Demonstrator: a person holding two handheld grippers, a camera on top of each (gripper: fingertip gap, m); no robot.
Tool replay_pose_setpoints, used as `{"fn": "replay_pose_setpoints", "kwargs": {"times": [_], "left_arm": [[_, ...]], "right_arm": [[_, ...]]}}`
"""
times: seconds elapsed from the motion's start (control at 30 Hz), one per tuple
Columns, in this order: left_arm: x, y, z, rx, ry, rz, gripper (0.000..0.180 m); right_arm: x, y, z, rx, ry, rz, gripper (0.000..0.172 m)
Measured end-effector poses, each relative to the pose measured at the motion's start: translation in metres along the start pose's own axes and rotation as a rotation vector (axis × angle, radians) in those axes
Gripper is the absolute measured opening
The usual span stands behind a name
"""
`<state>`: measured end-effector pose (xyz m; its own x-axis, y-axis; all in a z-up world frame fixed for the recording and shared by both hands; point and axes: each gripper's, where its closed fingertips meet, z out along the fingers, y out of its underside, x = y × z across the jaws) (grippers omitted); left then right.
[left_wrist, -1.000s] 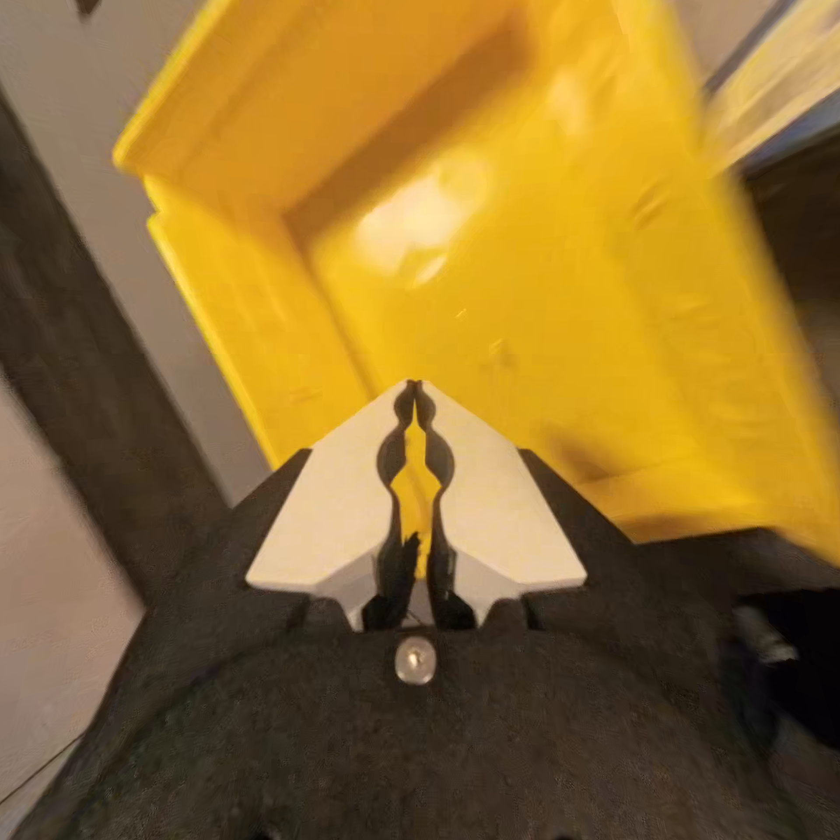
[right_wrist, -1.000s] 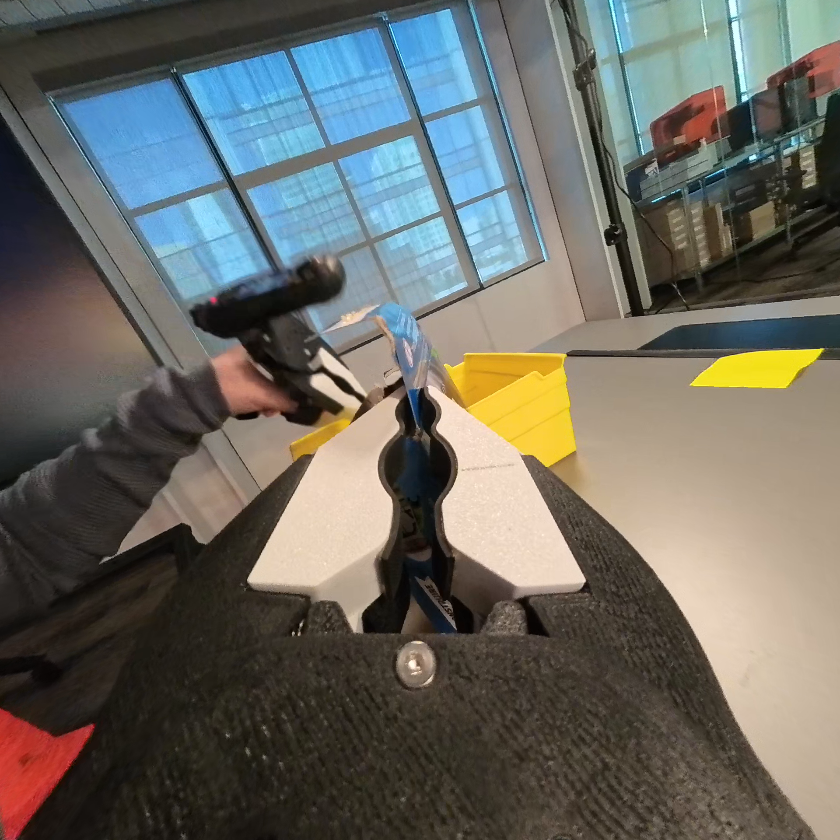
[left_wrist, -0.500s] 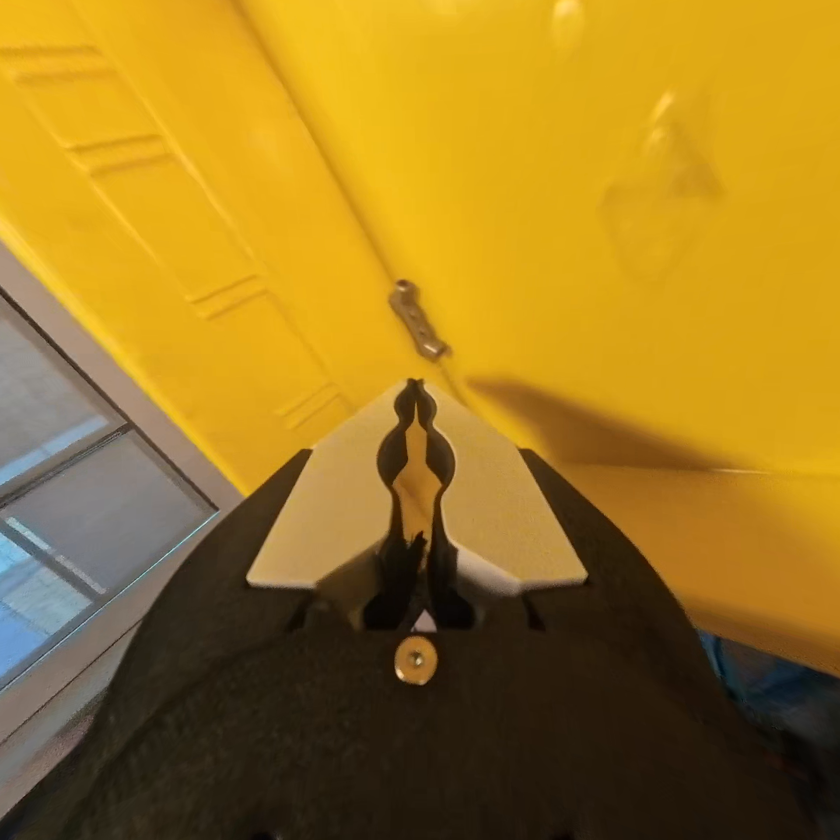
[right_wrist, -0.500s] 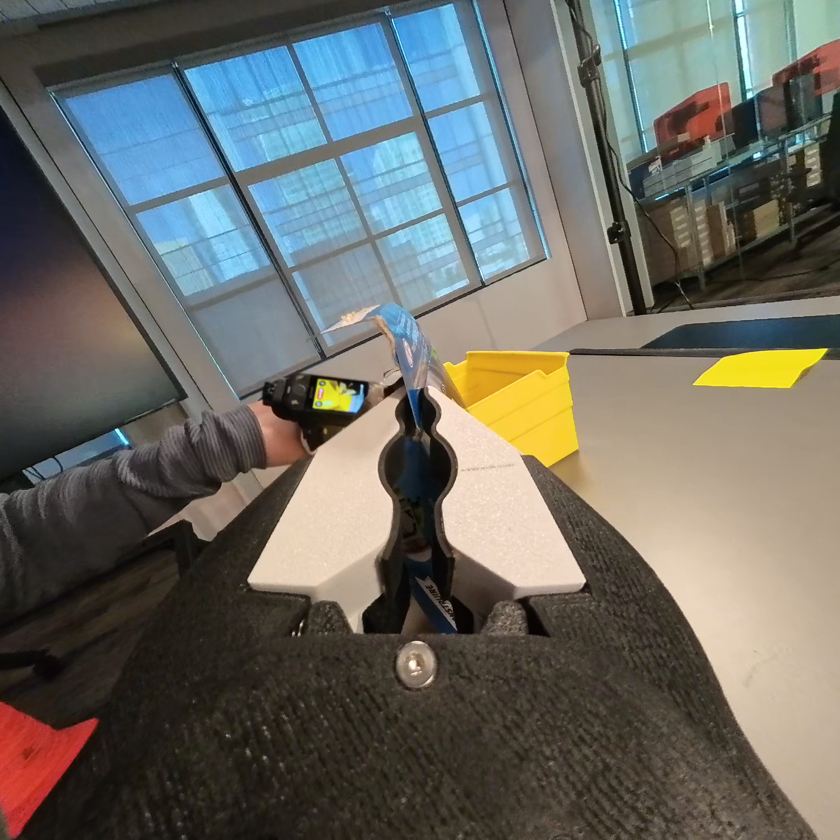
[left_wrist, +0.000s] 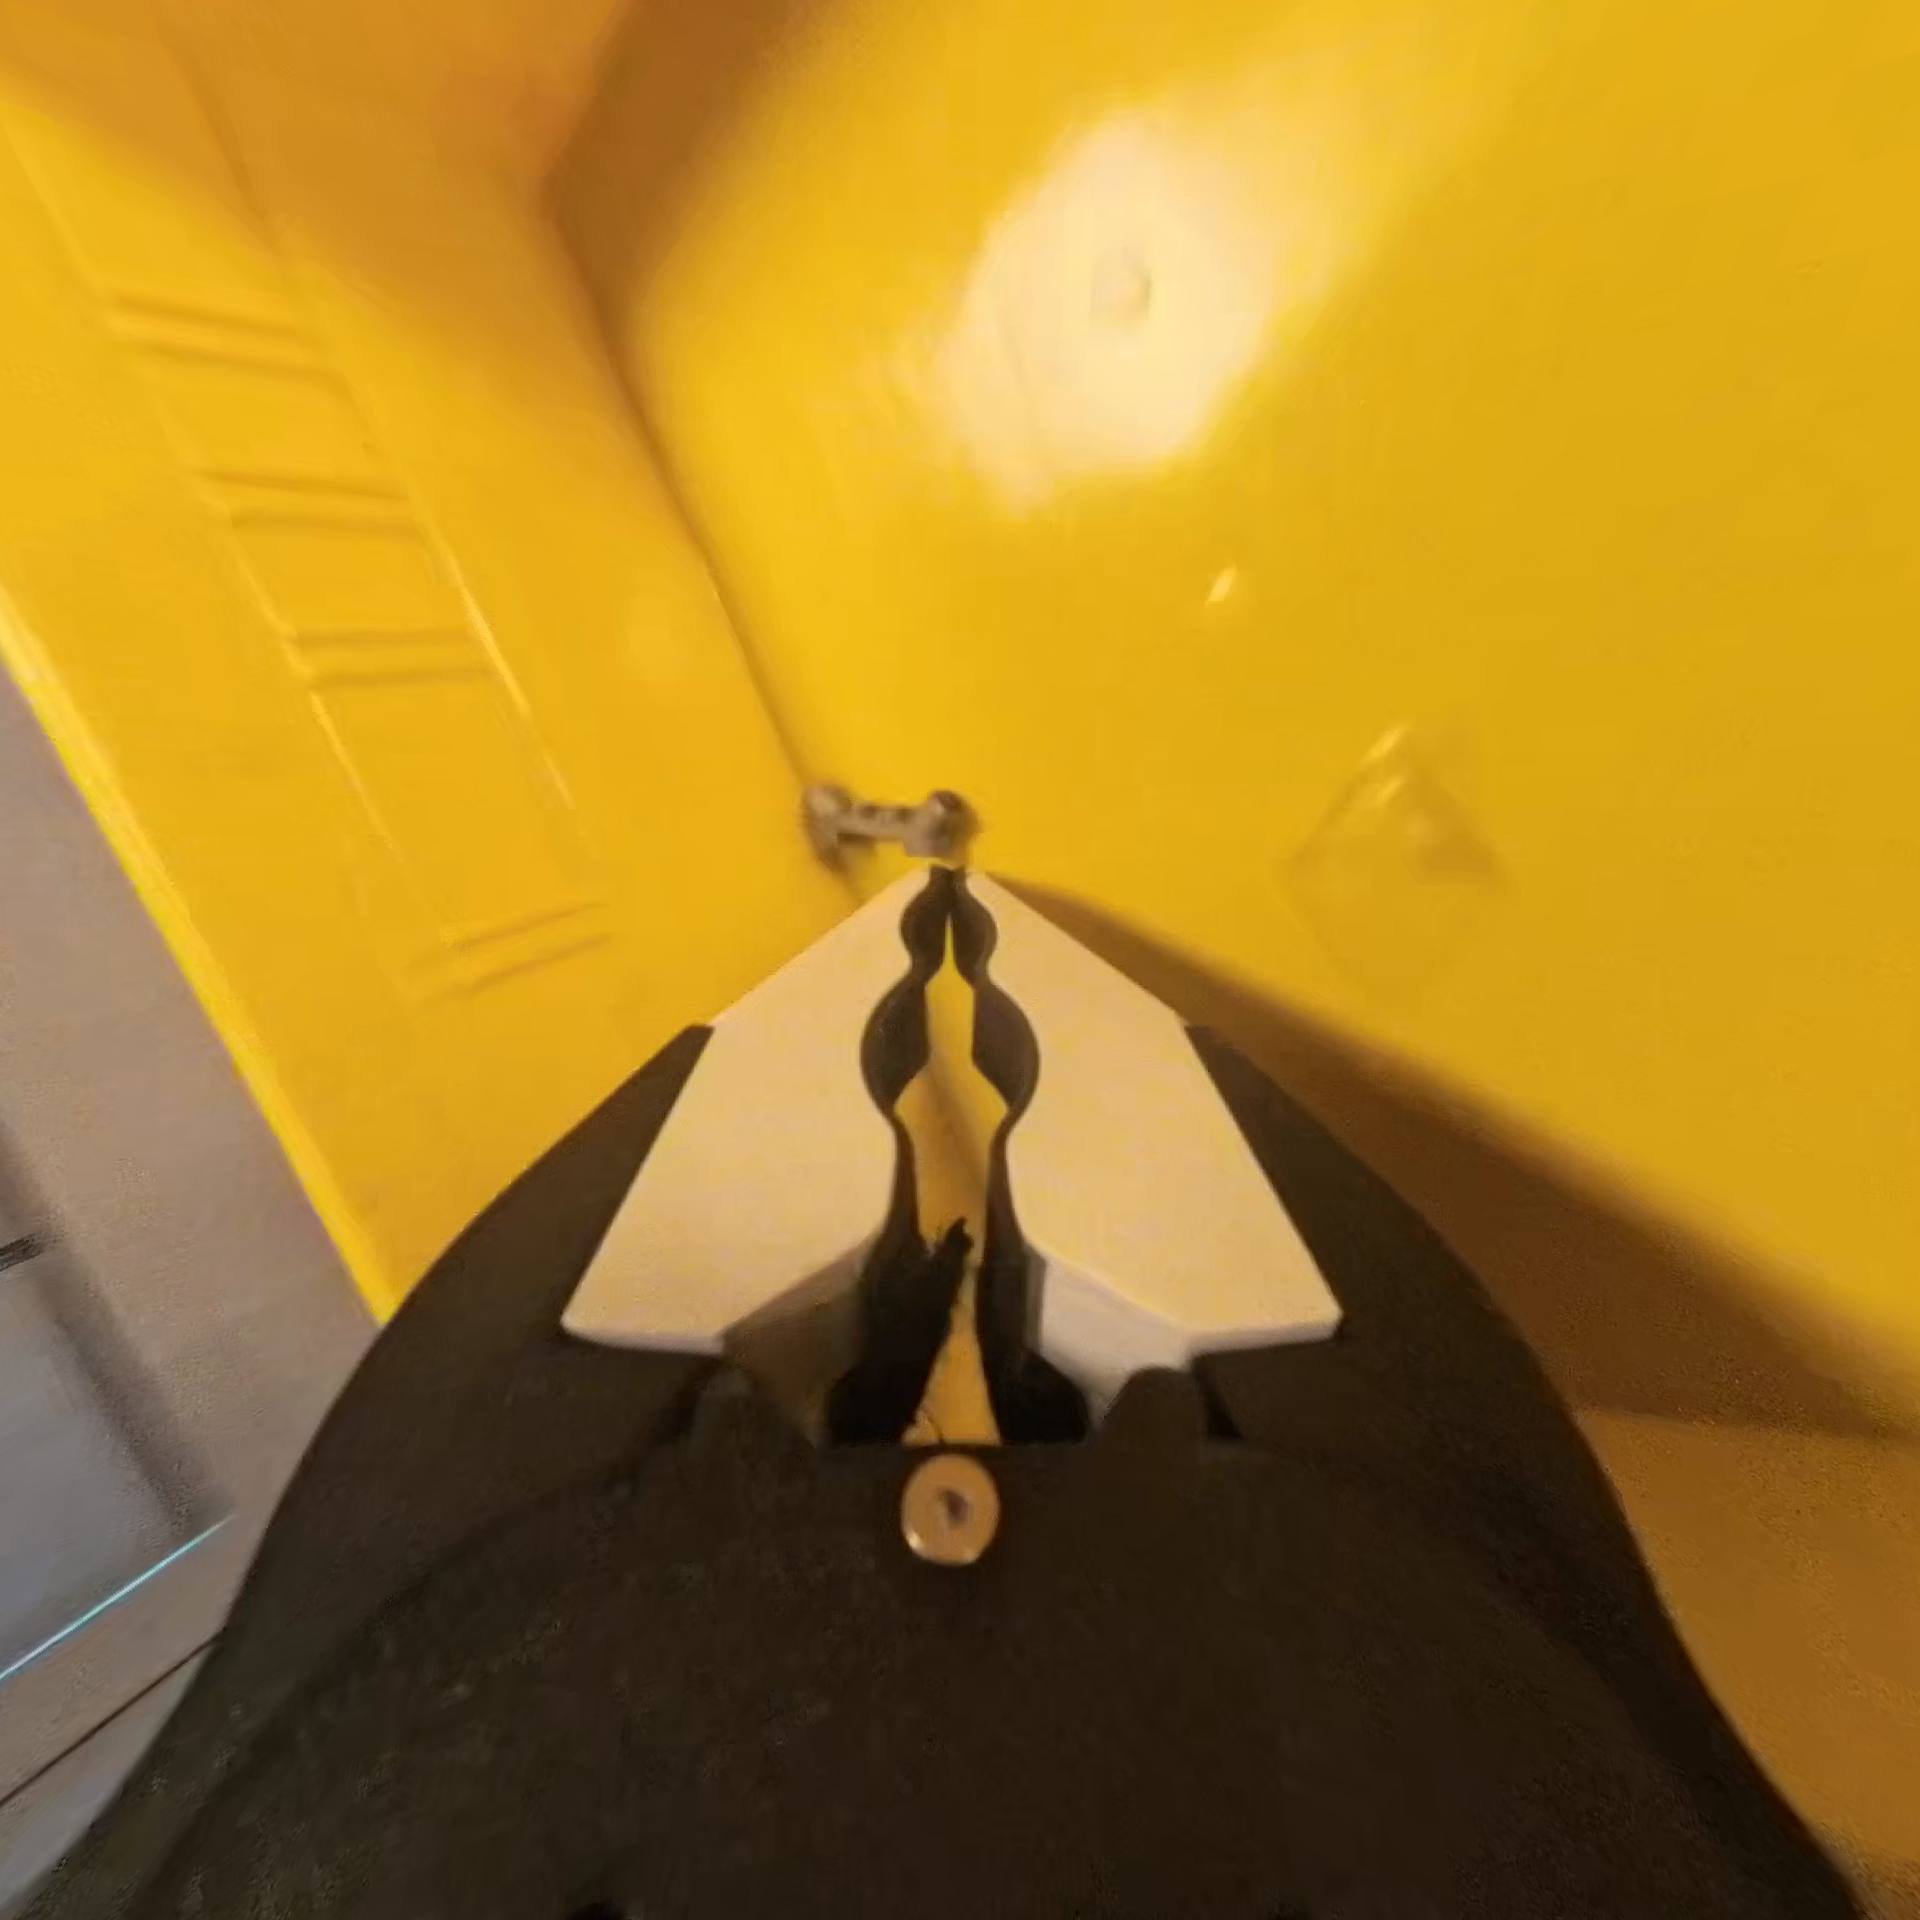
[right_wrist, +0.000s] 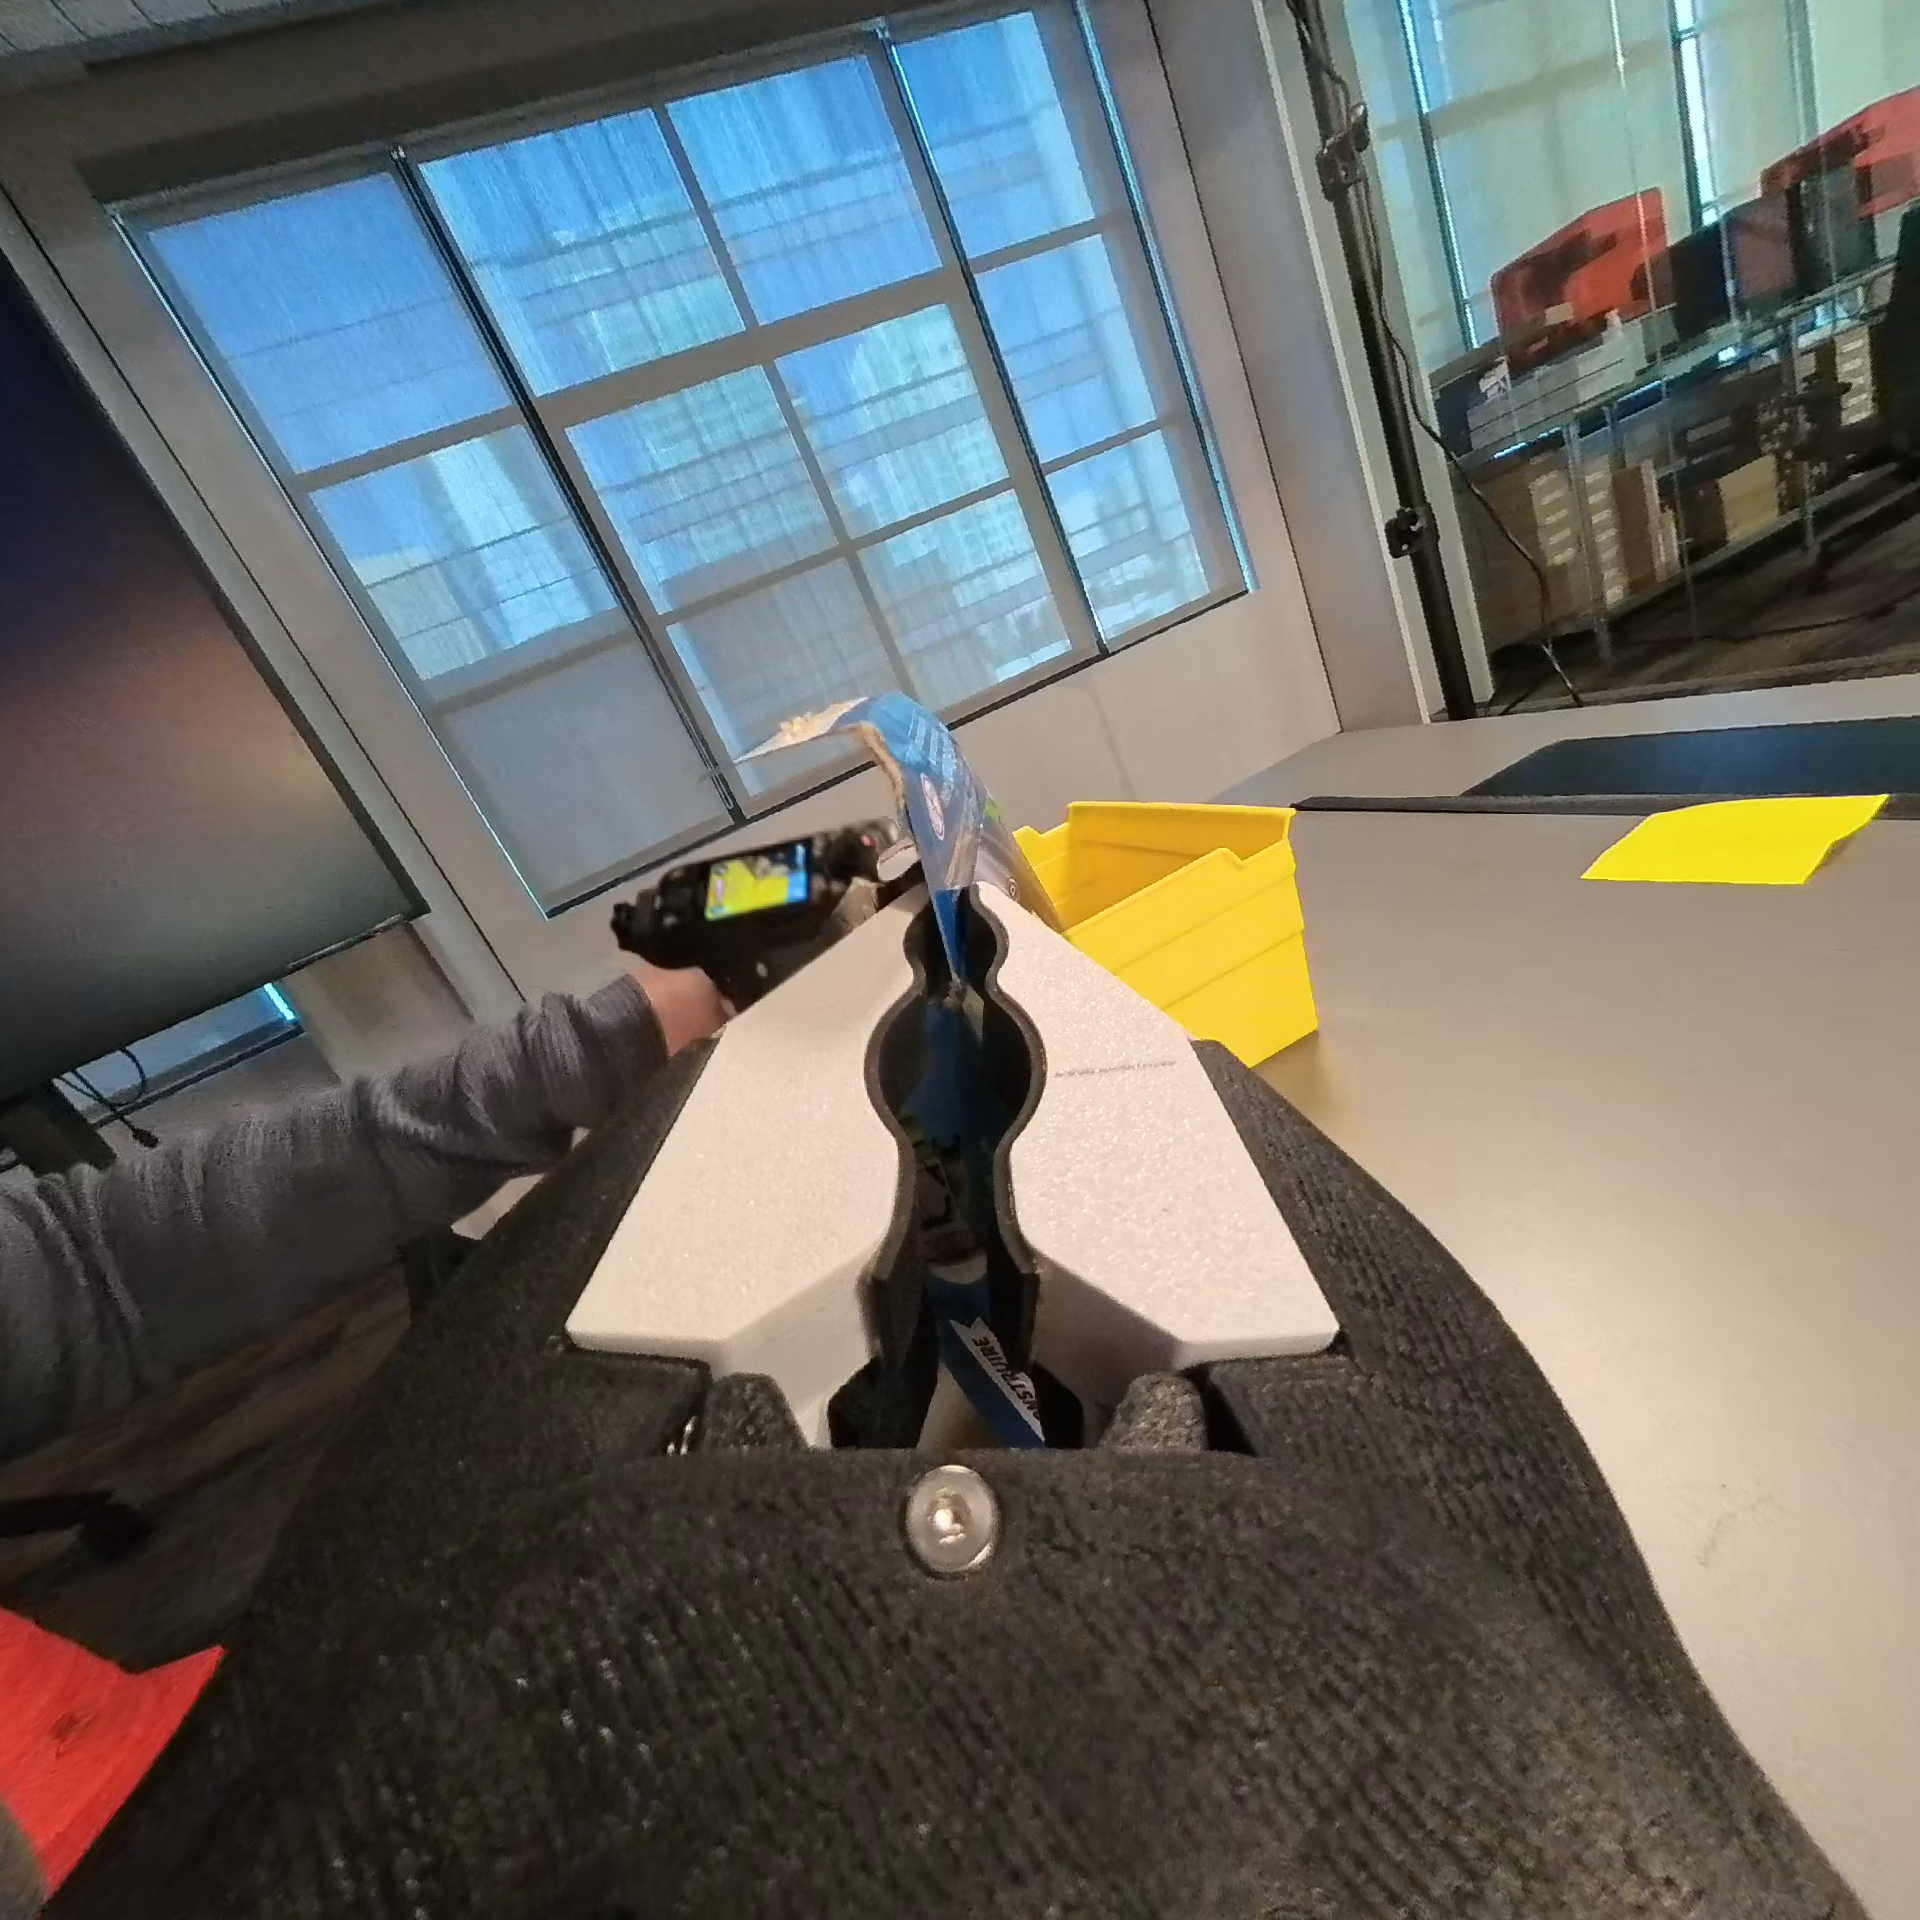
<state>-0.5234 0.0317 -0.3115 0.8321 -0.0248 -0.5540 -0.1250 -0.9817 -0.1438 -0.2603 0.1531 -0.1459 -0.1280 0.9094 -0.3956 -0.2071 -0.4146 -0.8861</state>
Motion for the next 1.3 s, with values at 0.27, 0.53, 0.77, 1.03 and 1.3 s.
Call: {"fn": "replay_pose_setpoints", "kwargs": {"times": [0.27, 0.53, 0.77, 1.03, 1.3], "left_arm": [[-0.010, 0.000, 0.001, -0.034, 0.062, -0.113, 0.022], [-0.011, -0.005, -0.004, -0.060, 0.119, 0.310, 0.041], [-0.014, -0.010, 0.006, -0.193, 0.277, 0.401, 0.033], [-0.017, -0.002, 0.011, -0.278, 0.277, 0.466, 0.006], [-0.015, -0.077, -0.102, 0.337, 0.123, 0.254, 0.005]], "right_arm": [[0.001, 0.000, 0.000, 0.002, 0.000, 0.007, 0.000], [0.000, 0.000, 0.000, 0.000, -0.005, 0.002, 0.000], [0.002, -0.001, -0.001, 0.004, 0.004, 0.006, 0.000], [0.006, -0.004, -0.003, 0.014, 0.030, 0.000, 0.000], [0.010, -0.005, -0.003, 0.033, 0.052, 0.000, 0.000]]}}
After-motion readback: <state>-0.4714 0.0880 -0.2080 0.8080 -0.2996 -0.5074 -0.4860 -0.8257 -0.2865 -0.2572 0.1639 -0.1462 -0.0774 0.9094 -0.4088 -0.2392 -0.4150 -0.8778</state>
